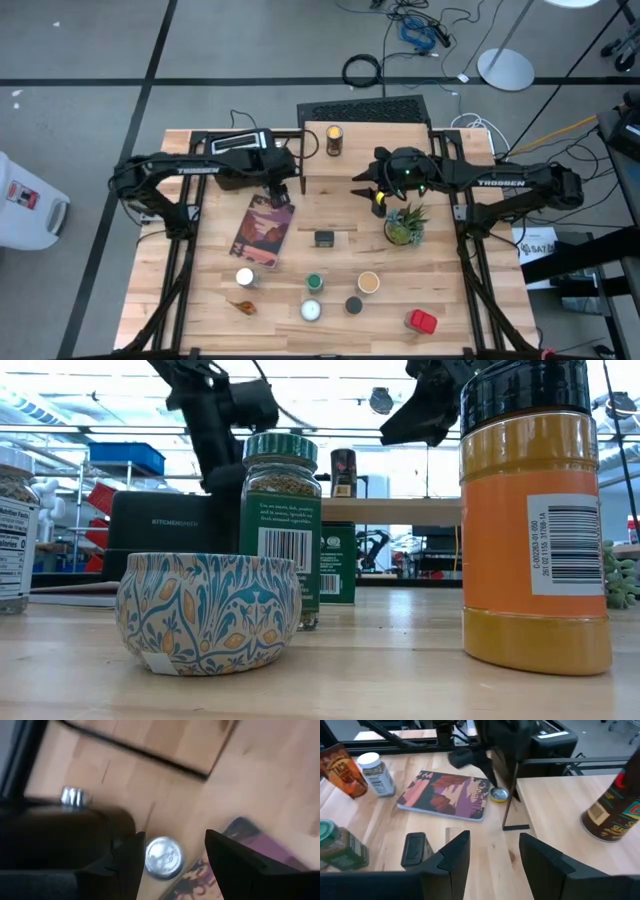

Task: Shelf spices
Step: Put the yellow cap into the seasoning bottle

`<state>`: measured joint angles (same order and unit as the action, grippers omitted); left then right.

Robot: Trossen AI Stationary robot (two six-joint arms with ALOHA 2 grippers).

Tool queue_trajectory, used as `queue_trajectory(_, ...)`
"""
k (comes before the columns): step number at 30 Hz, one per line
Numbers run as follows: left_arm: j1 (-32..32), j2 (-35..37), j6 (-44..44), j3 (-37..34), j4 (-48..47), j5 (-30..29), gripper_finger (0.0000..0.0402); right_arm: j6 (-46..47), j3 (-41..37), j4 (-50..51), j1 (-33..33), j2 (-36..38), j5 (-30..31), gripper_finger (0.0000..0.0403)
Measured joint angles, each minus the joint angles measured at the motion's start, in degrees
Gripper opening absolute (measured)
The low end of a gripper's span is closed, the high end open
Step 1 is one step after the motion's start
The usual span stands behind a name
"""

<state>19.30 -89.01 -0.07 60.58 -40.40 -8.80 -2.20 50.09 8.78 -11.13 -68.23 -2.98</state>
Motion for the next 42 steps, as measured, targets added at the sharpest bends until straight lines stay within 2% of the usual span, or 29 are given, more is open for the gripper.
queue_trajectory(6, 1.5, -3.6, -1.82, 0.41, -1.9, -3.72, 0.0215, 0.0, 0.0, 1.09, 0.72, 0.0, 0.0, 0.0157)
queue_trajectory(13, 1.36, -4.05, -5.18, 1.47, -3.5, -1.74, 0.0215, -0.03, 0.0, 1.51, 0.73, 0.0, 0.0, 0.0157)
queue_trajectory(17, -1.17, -4.21, -6.17, 4.47, -9.65, -5.18, 0.0215, -0.04, 0.0, 1.64, 0.73, 0.0, -0.02, 0.0157)
queue_trajectory(23, -5.61, -1.97, -9.18, 9.19, -9.15, -7.35, 0.0214, -0.02, 0.0, 3.18, 0.73, 0.0, -0.04, 0.0157)
queue_trajectory(32, -12.19, -2.39, -14.59, 9.91, -9.65, -0.58, 0.0214, -0.29, 0.0, 4.85, 1.46, -0.02, -0.09, 0.0157)
queue_trajectory(42, -13.81, -2.29, -14.75, 7.83, -9.78, 5.33, 0.0215, -1.71, 0.0, 5.11, 4.92, -0.02, -0.39, 0.0157)
